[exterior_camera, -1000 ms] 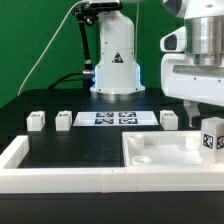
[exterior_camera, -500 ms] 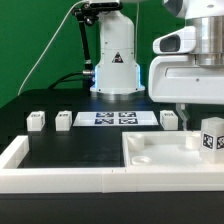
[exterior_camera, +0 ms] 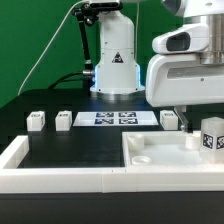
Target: Assemble square table
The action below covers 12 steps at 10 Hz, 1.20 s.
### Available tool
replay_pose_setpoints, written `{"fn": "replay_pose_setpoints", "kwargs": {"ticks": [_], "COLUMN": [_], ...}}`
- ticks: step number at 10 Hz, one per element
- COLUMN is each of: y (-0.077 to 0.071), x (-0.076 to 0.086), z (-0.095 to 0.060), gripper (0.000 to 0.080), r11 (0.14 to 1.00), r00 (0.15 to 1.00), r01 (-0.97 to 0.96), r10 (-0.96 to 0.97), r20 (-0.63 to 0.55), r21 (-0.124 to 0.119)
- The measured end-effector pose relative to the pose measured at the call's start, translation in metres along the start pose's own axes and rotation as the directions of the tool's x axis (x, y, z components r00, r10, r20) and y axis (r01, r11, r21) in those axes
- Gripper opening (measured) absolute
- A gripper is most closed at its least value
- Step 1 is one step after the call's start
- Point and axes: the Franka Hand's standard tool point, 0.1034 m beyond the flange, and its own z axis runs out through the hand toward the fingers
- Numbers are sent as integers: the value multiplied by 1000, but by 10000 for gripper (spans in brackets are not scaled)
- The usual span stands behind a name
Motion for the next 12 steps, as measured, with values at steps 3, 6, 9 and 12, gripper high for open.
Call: {"fn": "replay_pose_setpoints", "kwargs": {"ticks": [3, 6, 9, 12], "y": [3, 3, 3, -1], "x": [0, 0, 0, 1], "z": [0, 0, 0, 0], "gripper": [639, 290, 291, 291], "r11": [991, 992, 994, 973], "r00": [991, 992, 994, 973], "r01": [135, 122, 106, -229], "r10": [-135, -122, -106, 229], "r20": [0, 1, 0, -12], "r21": [-9, -9, -9, -3]}}
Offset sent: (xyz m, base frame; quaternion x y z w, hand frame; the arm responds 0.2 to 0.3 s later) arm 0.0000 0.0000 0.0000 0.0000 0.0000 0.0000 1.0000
